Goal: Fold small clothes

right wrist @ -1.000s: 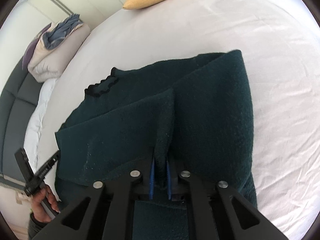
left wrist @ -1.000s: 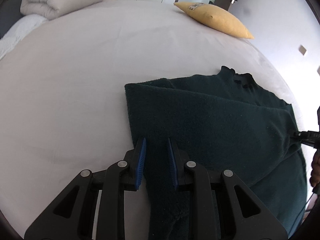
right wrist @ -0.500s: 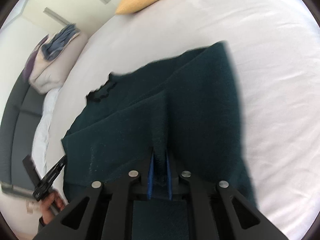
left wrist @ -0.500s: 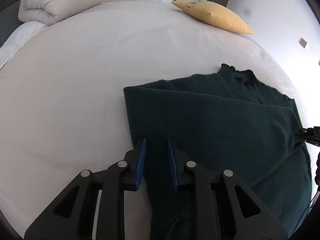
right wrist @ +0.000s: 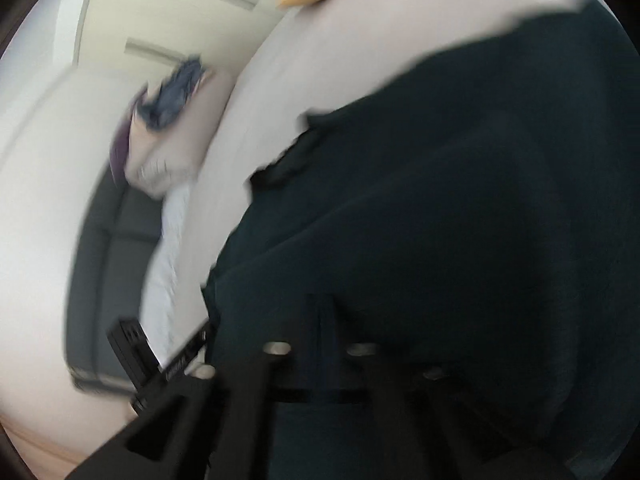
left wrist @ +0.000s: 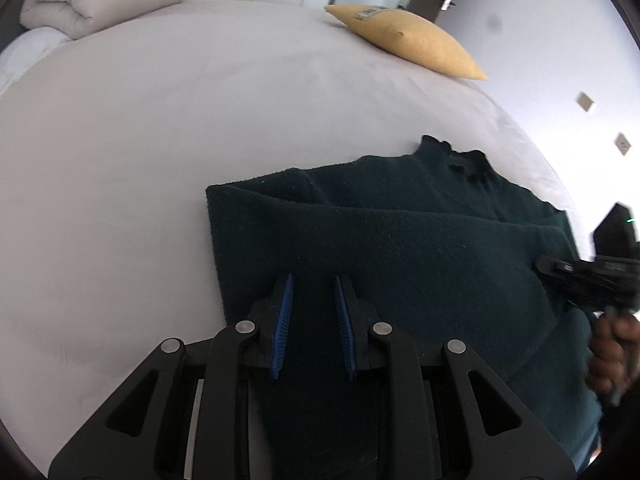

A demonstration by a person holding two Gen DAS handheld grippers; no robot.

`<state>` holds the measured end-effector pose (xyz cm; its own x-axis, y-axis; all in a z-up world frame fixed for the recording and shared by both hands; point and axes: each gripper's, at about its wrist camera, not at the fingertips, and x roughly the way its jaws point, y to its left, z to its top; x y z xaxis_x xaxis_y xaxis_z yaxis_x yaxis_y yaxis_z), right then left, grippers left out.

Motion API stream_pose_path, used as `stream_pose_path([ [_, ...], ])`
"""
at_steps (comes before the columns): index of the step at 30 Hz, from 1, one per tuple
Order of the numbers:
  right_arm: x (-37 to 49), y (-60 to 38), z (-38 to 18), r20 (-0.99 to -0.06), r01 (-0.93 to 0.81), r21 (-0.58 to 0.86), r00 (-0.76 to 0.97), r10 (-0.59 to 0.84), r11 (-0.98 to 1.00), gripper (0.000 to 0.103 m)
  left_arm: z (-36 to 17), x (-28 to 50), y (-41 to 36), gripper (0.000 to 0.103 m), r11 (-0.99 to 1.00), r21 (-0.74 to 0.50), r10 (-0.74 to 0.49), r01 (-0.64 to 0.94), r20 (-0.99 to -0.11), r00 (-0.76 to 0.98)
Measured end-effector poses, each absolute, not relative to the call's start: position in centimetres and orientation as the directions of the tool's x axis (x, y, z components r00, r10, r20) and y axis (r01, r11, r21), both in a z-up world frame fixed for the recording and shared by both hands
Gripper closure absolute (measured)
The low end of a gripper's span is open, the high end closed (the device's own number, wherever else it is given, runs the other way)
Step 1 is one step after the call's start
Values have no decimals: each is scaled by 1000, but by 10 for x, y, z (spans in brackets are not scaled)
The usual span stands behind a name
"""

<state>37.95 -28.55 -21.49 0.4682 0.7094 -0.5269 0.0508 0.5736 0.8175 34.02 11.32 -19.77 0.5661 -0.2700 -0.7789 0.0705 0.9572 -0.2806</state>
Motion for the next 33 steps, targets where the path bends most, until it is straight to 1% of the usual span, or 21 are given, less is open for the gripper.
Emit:
stream_pose_path([
  [2, 368, -315, -218, -473, 77, 854, 526, 706, 515, 103, -194, 334, 127, 82, 944, -327, -298, 51, -773, 559],
  [5, 349, -348, -200, -520, 103, 806, 595, 613, 583, 99, -174, 317, 143, 82, 929, -370, -300, 9, -739, 603],
  [7, 339, -352, -190, -474, 73, 830, 614, 631, 553, 76, -162, 304, 143, 82, 924, -380, -321, 41, -712, 624],
  [9, 335, -341, -180, -442, 9, 833, 612, 656, 553, 59, -159, 297, 132, 82, 917, -391, -357, 82, -707, 611],
  [11, 336, -317, -175, -434, -53, 827, 574, 695, 560, 54, -166, 294, 115, 82, 931, -349, -345, 110, -736, 582],
  [13, 340, -298, -181, -482, -62, 798, 532, 696, 600, 50, -187, 297, 104, 82, 951, -292, -301, 102, -795, 528],
  [14, 343, -292, -190, -534, -42, 769, 506, 678, 637, 51, -193, 294, 105, 82, 947, -302, -311, 111, -775, 549],
  [15, 343, -293, -197, -537, -49, 764, 505, 676, 643, 61, -193, 290, 107, 82, 944, -308, -321, 122, -759, 567],
  [16, 341, -301, -202, -520, -54, 772, 520, 677, 634, 79, -195, 288, 108, 82, 944, -305, -322, 128, -758, 568],
  [18, 333, -328, -212, -500, 25, 815, 536, 680, 579, 94, -192, 280, 111, 82, 946, -300, -317, 127, -760, 567],
  [20, 312, -351, -207, -503, 72, 812, 590, 631, 580, 94, -187, 268, 113, 82, 948, -293, -310, 124, -764, 565],
  [21, 303, -359, -198, -522, 77, 788, 610, 596, 611, 81, -183, 259, 115, 82, 948, -295, -309, 120, -762, 569],
  [22, 291, -366, -187, -550, 86, 753, 627, 552, 652, 61, -178, 248, 119, 82, 947, -302, -310, 113, -756, 577],
  [23, 273, -372, -173, -562, 75, 719, 649, 514, 691, 54, -172, 233, 124, 82, 943, -317, -313, 100, -746, 588],
  [24, 252, -377, -157, -567, 51, 682, 668, 483, 730, 41, -167, 221, 126, 82, 938, -334, -323, 95, -739, 592],
  [26, 214, -385, -135, -571, 7, 623, 687, 449, 783, 33, -158, 190, 128, 80, 927, -365, -345, 92, -728, 593],
  [27, 195, -387, -126, -573, -15, 603, 688, 445, 798, 26, -156, 176, 128, 78, 926, -366, -343, 87, -727, 595],
  [28, 178, -389, -122, -577, -24, 593, 685, 445, 805, 18, -154, 161, 129, 64, 924, -374, -346, 82, -724, 596],
  [29, 160, -392, -118, -585, -27, 586, 677, 446, 810, 15, -152, 145, 131, 32, 916, -394, -359, 76, -719, 595],
  [30, 142, -394, -116, -592, -29, 584, 668, 451, 811, 13, -150, 125, 134, 22, 905, -419, -376, 73, -709, 597],
  [33, 96, -401, -121, -629, -23, 573, 629, 457, 819, 13, -151, 75, 136, 18, 875, -481, -425, 61, -700, 575],
])
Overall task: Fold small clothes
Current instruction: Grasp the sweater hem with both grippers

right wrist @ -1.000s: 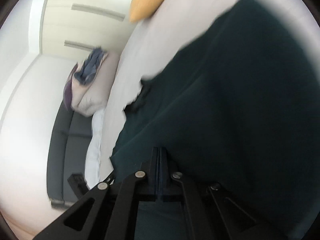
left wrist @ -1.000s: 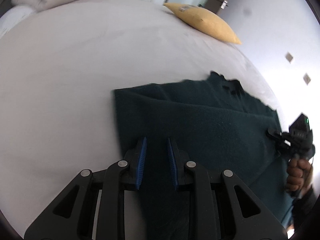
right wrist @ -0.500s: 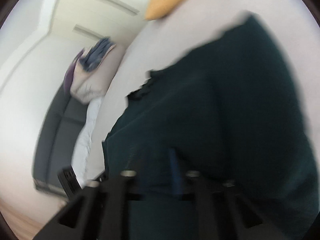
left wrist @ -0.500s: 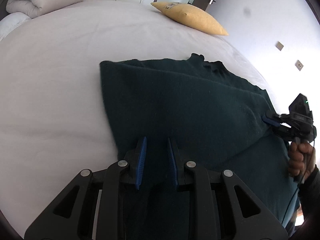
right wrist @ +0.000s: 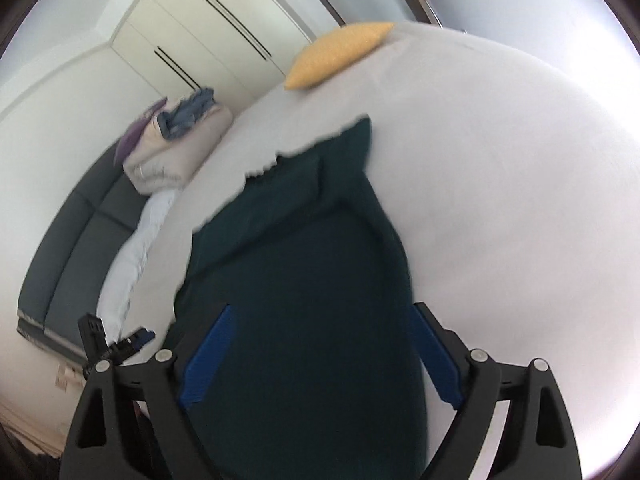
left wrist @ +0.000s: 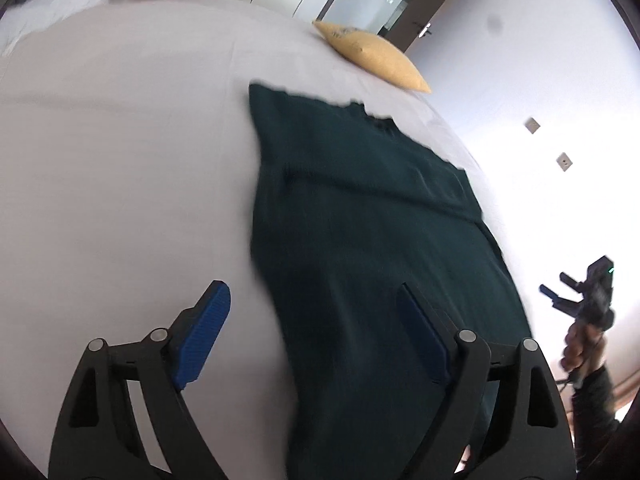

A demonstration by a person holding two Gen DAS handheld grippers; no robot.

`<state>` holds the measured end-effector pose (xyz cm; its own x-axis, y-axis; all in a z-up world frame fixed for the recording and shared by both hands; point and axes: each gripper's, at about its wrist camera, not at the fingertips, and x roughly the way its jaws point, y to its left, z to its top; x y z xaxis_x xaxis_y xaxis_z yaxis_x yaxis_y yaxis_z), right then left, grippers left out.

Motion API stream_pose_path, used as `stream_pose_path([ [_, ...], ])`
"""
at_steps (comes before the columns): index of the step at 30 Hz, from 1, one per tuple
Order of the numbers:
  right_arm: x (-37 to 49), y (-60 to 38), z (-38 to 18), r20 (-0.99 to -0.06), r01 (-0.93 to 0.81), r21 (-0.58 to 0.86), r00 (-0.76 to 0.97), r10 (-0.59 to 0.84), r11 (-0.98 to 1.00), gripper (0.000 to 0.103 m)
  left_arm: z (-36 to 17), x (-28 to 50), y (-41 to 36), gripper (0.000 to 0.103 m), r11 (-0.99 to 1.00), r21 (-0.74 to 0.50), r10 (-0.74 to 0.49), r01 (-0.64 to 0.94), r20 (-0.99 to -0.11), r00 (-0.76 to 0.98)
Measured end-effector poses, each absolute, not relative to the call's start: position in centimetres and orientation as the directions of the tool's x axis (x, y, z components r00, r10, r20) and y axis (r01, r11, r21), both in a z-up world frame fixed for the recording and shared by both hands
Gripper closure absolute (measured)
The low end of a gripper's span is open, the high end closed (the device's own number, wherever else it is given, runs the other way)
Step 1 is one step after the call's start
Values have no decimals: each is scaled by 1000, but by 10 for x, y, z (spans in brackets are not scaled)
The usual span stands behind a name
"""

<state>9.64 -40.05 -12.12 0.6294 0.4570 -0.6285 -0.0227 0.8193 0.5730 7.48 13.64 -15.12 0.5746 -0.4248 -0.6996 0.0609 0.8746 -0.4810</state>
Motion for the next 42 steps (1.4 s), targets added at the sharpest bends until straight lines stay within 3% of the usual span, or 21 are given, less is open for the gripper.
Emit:
stream_pose_path([
  [4, 53, -410, -140, -659, 10, 576, 598, 457, 817, 13, -175, 34, 130, 18, 816, -578, -514, 10, -717, 470],
  [8, 29, -417, -158, -670, 48, 599, 576, 468, 799, 14, -183, 2, 127, 18, 817, -576, -525, 27, -724, 446],
  [13, 21, -417, -168, -656, 45, 637, 555, 511, 770, 23, -186, -12, 129, 19, 786, -617, -576, 35, -711, 404],
  [18, 18, -418, -172, -651, 48, 656, 540, 533, 753, 24, -187, -8, 123, 25, 794, -603, -586, 71, -730, 353],
  [21, 16, -419, -174, -657, 52, 657, 528, 538, 752, 25, -189, -6, 122, 40, 792, -607, -591, 65, -735, 333],
  [23, 13, -421, -175, -660, 54, 658, 520, 542, 751, 27, -193, -2, 125, 66, 775, -630, -609, 46, -726, 319],
  [24, 12, -421, -175, -663, 53, 657, 516, 543, 752, 28, -197, 5, 124, 73, 768, -639, -617, 38, -724, 307],
  [30, 5, -423, -176, -673, 50, 654, 495, 550, 755, 29, -200, 6, 113, 78, 752, -656, -648, 65, -717, 257],
  [35, 3, -424, -177, -692, 51, 640, 474, 545, 767, 34, -206, 3, 109, 93, 742, -669, -653, 42, -707, 272],
  [42, 1, -427, -180, -715, 82, 633, 444, 540, 770, 36, -208, 3, 103, 94, 721, -693, -664, 21, -682, 307],
])
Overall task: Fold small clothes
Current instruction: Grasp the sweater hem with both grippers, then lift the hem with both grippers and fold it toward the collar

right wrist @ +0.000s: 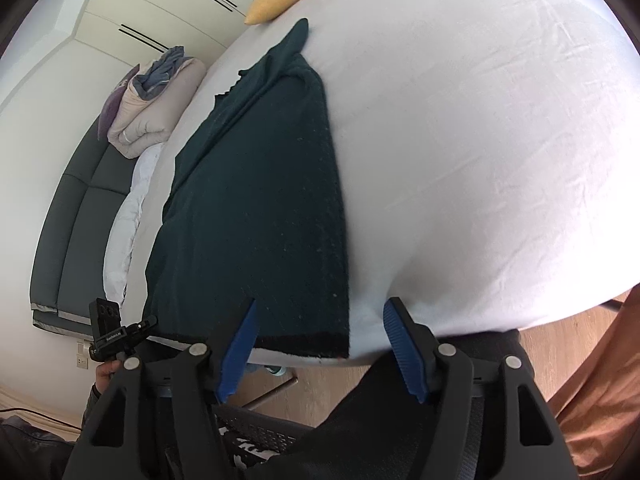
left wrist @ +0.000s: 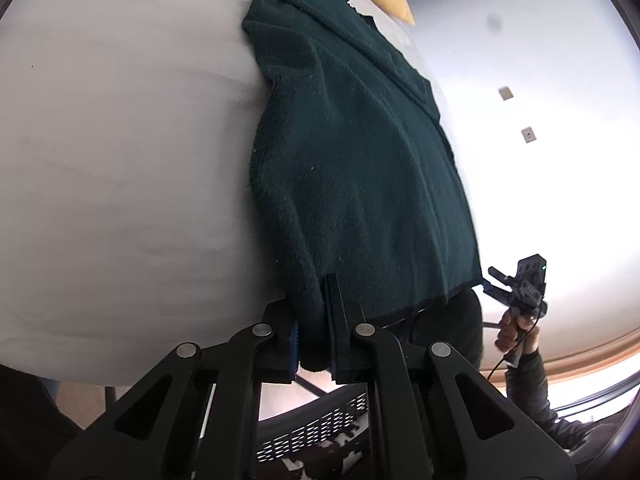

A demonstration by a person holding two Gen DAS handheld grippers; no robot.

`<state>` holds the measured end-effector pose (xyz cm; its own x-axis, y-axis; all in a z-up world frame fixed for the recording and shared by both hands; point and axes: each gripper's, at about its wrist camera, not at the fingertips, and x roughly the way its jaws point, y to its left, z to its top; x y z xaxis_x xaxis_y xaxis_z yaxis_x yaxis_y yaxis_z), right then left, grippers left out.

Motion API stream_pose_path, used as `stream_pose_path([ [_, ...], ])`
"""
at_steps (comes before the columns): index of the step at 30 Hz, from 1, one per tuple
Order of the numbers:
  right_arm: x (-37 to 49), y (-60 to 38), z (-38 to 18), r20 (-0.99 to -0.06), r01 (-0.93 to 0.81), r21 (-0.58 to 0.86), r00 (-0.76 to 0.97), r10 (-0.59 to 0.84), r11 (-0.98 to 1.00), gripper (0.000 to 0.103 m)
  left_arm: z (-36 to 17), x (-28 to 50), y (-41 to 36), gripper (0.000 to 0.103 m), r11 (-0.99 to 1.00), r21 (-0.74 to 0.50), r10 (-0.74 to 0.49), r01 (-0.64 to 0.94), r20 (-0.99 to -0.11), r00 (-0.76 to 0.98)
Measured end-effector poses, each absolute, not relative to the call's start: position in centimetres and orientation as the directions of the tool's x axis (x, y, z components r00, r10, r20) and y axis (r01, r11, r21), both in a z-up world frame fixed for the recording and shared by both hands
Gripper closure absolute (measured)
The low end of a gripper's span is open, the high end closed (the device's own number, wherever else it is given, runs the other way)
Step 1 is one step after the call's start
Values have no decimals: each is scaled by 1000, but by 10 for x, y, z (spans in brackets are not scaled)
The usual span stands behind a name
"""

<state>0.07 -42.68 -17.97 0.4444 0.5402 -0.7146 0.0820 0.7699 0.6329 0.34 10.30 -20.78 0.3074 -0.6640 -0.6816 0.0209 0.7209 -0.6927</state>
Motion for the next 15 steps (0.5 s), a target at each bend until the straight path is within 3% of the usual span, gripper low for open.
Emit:
stream_pose_path([
  [8, 3, -422, -188, -701, 81, 659, 427, 572, 747, 37, -219, 9, 109, 95, 676, -736, -692, -17, -643, 327],
  [12, 3, -425, -192, -691, 98, 672, 438, 575, 734, 66, -217, 10, 102, 97, 697, -717, -675, 6, -654, 341],
  [14, 2, -426, -192, -691, 105, 671, 447, 568, 734, 89, -214, 10, 99, 97, 707, -706, -669, 27, -657, 349],
  [15, 2, -426, -192, -695, 107, 665, 451, 560, 739, 93, -211, 9, 97, 97, 710, -704, -667, 34, -656, 353],
])
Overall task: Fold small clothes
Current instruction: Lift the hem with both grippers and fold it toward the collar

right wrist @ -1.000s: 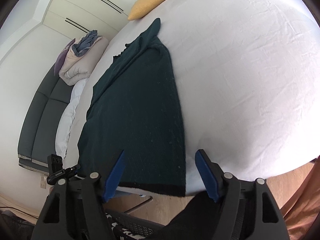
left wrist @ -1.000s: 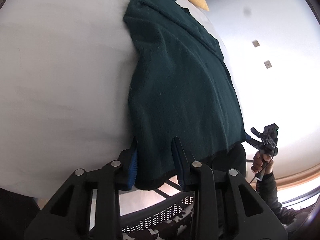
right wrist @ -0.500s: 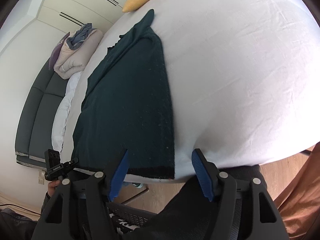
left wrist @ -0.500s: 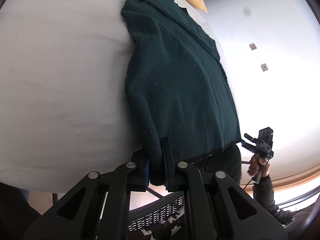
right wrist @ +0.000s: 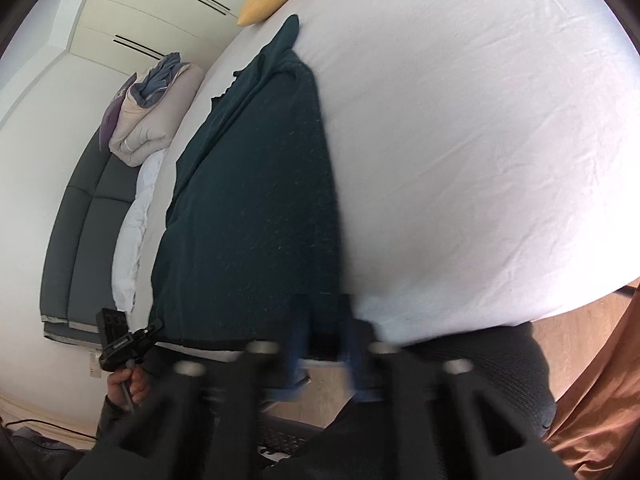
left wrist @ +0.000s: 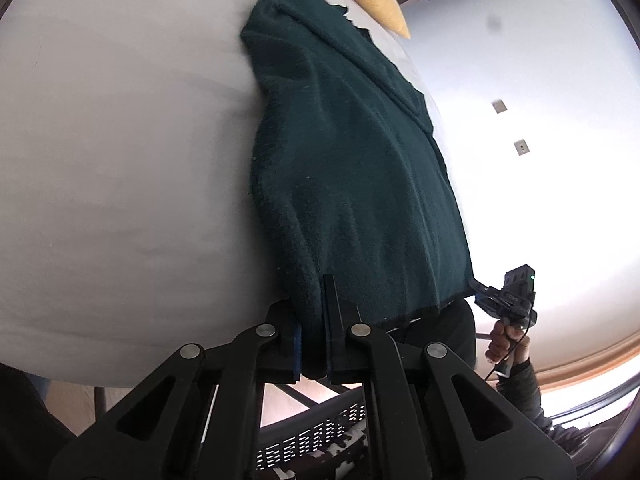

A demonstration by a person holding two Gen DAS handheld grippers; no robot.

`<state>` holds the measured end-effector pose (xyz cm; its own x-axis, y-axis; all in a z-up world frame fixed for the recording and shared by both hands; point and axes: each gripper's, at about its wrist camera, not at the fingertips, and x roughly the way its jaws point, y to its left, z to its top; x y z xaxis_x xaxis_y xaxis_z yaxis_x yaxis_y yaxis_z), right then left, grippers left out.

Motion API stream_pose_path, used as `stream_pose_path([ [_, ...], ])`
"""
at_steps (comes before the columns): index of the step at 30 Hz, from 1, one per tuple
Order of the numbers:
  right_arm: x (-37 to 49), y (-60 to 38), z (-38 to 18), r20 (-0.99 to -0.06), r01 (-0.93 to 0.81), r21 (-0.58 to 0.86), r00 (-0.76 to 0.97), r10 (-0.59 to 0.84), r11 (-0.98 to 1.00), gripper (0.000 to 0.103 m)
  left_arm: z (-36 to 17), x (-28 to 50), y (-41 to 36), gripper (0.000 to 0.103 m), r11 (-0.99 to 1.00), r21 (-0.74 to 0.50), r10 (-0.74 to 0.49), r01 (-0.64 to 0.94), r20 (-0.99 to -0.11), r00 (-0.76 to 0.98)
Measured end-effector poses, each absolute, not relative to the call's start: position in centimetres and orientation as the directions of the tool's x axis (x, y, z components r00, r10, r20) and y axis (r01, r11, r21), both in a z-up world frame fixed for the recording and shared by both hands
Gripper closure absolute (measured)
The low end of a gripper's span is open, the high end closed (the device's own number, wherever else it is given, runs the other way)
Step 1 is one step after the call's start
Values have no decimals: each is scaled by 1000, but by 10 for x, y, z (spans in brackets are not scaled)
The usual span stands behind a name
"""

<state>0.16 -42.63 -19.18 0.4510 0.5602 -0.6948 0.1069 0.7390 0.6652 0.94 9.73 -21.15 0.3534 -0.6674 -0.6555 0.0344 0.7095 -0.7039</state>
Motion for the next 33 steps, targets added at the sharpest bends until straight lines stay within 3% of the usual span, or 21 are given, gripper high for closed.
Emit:
stream_pose_path([
  [8, -2, -408, -165, -627, -30, 680, 493, 602, 733, 94, -188, 5, 97, 98, 684, -725, -684, 80, -599, 416],
  [19, 19, -424, -114, -330, -136, 829, 665, 670, 542, 94, -125, 17, 105, 98, 600, -782, -714, 170, -428, 554],
  [22, 36, -410, -105, -360, -158, 801, 643, 677, 577, 94, -118, 25, 107, 98, 590, -789, -714, 171, -410, 568],
  [33, 112, -405, -83, -326, -175, 805, 668, 669, 567, 94, -107, 77, 121, 98, 560, -814, -704, 154, -369, 607],
])
